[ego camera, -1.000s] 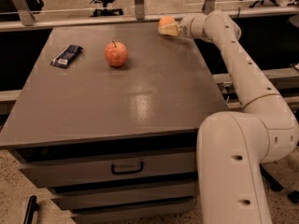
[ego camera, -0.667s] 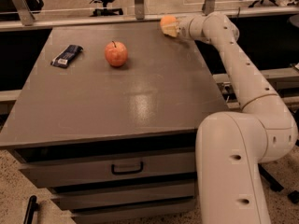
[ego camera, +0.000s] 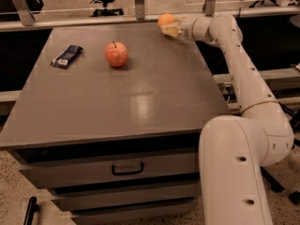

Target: Move orange near apple

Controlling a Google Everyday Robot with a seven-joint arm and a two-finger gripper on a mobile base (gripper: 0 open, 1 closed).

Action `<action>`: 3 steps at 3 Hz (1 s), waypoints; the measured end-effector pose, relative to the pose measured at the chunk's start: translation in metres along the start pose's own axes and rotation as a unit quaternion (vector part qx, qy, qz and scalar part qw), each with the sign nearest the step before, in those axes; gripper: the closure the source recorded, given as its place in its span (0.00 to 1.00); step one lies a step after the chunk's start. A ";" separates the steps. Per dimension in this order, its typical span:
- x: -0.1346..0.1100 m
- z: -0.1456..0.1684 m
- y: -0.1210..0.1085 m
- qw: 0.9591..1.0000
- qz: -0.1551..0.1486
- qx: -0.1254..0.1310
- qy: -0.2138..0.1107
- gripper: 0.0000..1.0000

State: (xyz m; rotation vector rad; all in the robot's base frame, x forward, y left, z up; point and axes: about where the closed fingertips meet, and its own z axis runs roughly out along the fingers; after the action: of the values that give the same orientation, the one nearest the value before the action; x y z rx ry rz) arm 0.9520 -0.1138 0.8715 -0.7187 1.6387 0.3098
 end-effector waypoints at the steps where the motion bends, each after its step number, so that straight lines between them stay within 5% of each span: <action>1: -0.017 -0.018 0.012 0.999 -0.034 -0.035 -0.002 1.00; 2: -0.031 -0.038 0.043 0.994 -0.057 -0.094 0.020 1.00; 3: -0.020 -0.050 0.082 0.986 -0.032 -0.159 0.043 1.00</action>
Offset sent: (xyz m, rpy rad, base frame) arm -0.0937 0.0266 0.0419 -0.1648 0.0703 0.3102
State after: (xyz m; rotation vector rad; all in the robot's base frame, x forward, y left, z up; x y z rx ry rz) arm 0.8629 -0.0739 0.8852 -1.0356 1.6615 0.5058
